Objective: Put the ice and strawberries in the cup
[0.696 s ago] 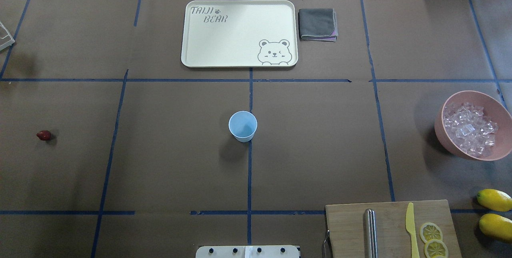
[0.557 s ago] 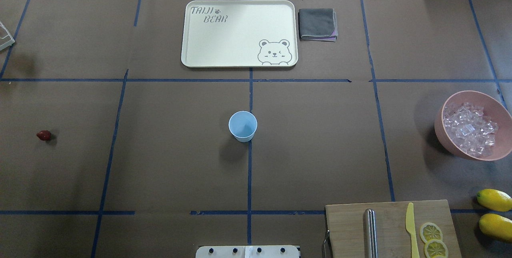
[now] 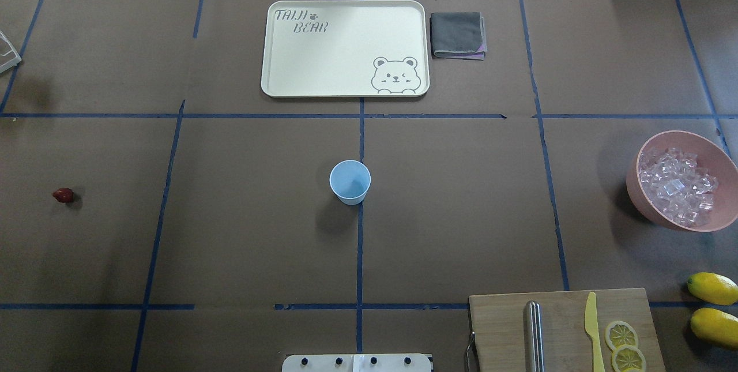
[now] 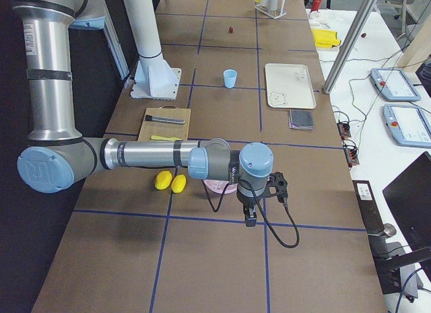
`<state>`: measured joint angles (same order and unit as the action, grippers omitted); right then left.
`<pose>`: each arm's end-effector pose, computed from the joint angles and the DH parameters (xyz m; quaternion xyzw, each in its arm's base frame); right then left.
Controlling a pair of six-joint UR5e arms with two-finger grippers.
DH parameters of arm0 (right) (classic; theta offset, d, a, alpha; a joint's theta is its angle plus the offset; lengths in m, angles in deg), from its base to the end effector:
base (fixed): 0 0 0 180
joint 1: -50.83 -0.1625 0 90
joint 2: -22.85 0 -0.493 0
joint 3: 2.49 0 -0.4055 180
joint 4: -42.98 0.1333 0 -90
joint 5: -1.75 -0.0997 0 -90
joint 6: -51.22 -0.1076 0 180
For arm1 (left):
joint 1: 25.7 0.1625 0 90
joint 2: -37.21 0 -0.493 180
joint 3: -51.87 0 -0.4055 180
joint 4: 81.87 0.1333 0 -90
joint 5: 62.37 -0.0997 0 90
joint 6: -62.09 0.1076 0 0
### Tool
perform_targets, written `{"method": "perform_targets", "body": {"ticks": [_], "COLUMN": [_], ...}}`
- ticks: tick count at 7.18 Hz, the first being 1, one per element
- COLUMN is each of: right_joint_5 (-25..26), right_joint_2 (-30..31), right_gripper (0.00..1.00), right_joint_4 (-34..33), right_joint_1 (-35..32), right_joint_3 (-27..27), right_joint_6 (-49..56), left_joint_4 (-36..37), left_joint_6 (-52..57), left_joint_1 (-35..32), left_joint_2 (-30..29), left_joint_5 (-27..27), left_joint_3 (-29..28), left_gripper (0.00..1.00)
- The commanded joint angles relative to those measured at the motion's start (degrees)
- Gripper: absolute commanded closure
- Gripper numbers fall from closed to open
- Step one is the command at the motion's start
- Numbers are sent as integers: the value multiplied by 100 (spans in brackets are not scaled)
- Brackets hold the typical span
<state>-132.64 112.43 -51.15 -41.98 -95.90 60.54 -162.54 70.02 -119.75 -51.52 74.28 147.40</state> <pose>0.0828 -0.5040 0.7058 0.0375 -0.3759 -0.0516 0.9245 -0.0893 -0.4811 0.7076 0.0009 0.3976 0.0136 0.9174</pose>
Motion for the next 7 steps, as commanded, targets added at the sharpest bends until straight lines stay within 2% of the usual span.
{"method": "perform_targets", "body": {"ticks": [1,3,4,6,7], "right_joint_5": [-9,-9,-18,-270,-560], "right_joint_2": [16,25,25,86,374], "right_gripper": [0,0,0,0,0], "right_joint_4": [0,0,70,560,980], "right_joint_1": [0,0,0,122,419], "right_joint_3": [-10,-27,-36,-80,-420], "right_joint_6": [-9,-9,17,9,-322], "left_joint_4": [-279,-1680,-2158,-2198,-2215], "left_joint_6": [59,60,-88,-1165,-1301], "left_joint_1": [1,1,1,88,228], "left_joint_2": [414,961,1111,1086,1086], "left_joint_5": [19,11,19,19,28], "left_joint_3": [192,124,124,141,176], "left_gripper": [0,0,0,0,0]}}
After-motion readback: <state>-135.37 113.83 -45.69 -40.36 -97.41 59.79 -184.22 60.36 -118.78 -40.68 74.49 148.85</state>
